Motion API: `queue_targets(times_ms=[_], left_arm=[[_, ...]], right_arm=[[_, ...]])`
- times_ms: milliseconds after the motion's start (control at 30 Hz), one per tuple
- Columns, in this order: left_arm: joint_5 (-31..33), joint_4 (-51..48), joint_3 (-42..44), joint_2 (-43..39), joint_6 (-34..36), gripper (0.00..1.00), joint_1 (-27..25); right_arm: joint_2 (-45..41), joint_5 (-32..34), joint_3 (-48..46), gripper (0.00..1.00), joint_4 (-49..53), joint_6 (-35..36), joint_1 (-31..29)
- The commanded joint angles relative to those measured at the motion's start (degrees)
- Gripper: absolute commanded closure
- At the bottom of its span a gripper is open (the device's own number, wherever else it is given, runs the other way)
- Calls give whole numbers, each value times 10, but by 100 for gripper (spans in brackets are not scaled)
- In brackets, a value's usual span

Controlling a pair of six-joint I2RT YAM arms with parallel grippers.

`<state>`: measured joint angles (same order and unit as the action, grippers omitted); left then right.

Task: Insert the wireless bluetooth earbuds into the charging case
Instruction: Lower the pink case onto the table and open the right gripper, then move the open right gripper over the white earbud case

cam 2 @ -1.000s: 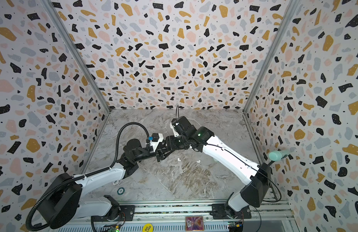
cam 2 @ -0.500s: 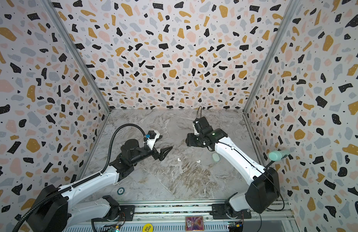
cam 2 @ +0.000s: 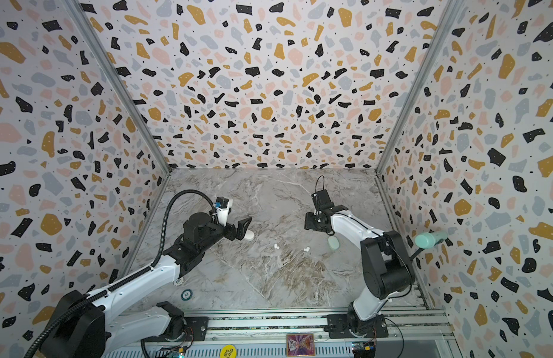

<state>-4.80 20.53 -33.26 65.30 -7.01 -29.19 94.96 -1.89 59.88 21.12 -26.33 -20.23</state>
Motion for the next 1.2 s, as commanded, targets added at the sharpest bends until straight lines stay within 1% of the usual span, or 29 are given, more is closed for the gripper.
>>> queue_targets(times_ms=[0, 133, 233, 400, 467, 600, 733, 800, 833, 900, 1000, 1167], left_arm=[[20, 3, -5, -2, -11, 0, 7], [29, -1, -4, -5, -16, 0, 12], [36, -3, -4, -6, -18, 0, 13], [50, -13, -9, -3, -23, 0, 19], [56, -18, -10, -1, -26, 0, 20], [73, -40, -13, -2, -40, 0, 27], [98, -58, -6, -9, -58, 0, 37], [105, -58, -3, -15, -70, 0, 46], [107, -74, -3, -17, -75, 0, 51], [114, -84, -3, -23, -84, 0, 64], [111, -91, 1, -34, -88, 0, 81], [115, -108, 5, -61, -87, 0, 98]], right_arm=[[16, 18, -2, 44, -33, 13, 2], [41, 29, 1, 42, -33, 14, 3], [49, 31, 1, 34, -29, 11, 2], [48, 30, 2, 18, -11, 7, 1], [34, 29, 7, 15, 3, 3, -4], [-14, 37, 33, 13, 44, -11, -50], [-30, 31, 75, 13, 74, -34, -124], [-16, 18, 101, 13, 73, -36, -163], [-4, 13, 114, 13, 73, -36, -179], [30, -2, 148, 13, 65, -28, -212], [96, 3, 215, 11, 84, -18, -244], [190, 0, 309, 9, 84, 9, -280]])
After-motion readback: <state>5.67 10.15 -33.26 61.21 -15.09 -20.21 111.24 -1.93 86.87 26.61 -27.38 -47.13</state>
